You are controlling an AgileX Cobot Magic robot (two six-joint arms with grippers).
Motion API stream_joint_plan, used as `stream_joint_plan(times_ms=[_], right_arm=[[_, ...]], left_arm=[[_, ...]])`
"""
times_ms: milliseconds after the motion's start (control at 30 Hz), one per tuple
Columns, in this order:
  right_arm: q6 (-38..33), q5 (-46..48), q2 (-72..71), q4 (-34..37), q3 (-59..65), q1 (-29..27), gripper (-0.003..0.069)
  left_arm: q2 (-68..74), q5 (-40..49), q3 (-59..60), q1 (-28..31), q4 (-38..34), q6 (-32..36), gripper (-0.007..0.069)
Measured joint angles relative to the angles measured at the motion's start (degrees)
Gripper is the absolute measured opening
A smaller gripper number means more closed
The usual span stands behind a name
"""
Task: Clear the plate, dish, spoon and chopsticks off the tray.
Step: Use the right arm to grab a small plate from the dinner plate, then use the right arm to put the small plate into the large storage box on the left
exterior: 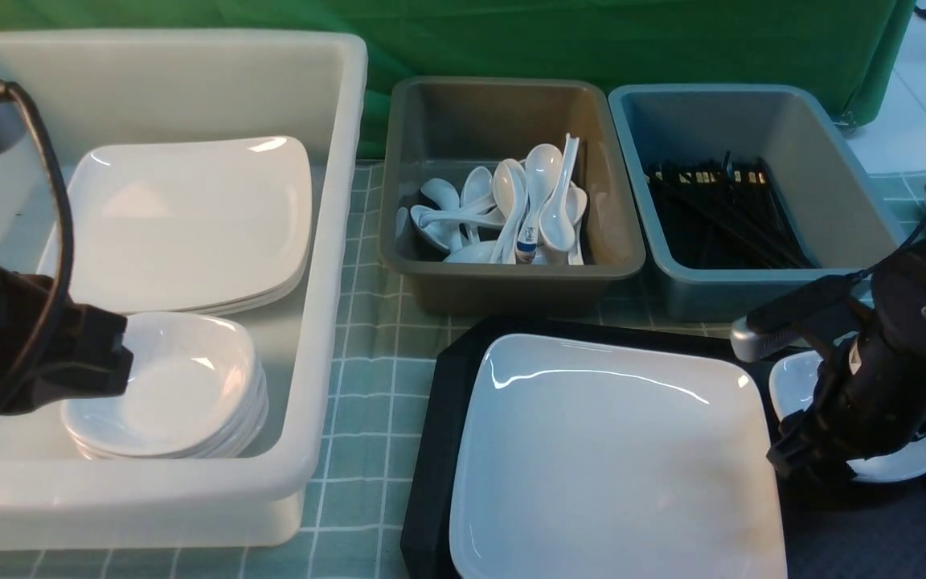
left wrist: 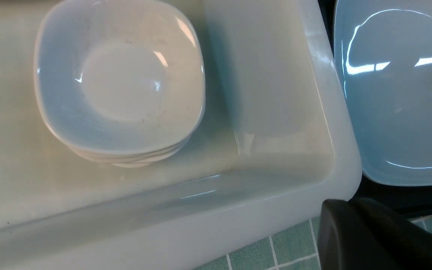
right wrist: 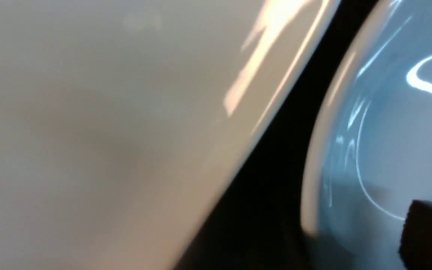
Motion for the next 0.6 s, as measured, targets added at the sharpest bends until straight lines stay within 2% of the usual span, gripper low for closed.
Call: stream_joint_plan(times_ms=[33,100,133,233,267,400,600], right_arm=[[0.0,0.0,0.3,-0.2,0.0,0.0,0.0371],[-0.9,-1.6,0.6,-1.5,-0.2,0.1,0.0222],[-1.0,-1.8,0.4,-1.8,-0.5,0.2,0.0192],[-1.1,-0.1,-0.1,-2.1,-1.3,0.4,0.0187],[-1.1,3.1,-1.2,-2.1,-2.2,1.1,0.018],[0.5,8.1,-7.4,-2.2,-4.9,4.1,0.0081],[1.6,4.3,-16.1,2.0,-16.8,13.2,0.0067]], left_arm=[[0.0,0.0,0.0,0.0,0.0,0.0,0.001],[0.0,0.0,0.0,0.0,0.0,0.0,0.001],[0.0,0.0,0.0,0.0,0.0,0.0,0.001],[0.0,0.0,0.0,0.0,0.0,0.0,0.001],[0.0,0.0,0.0,0.0,0.2,0.0,0.001],[0.0,0.0,0.0,0.0,0.5,0.0,0.001],[0.0,0.1,0.0,0.0,1.1,-1.1,0.001]])
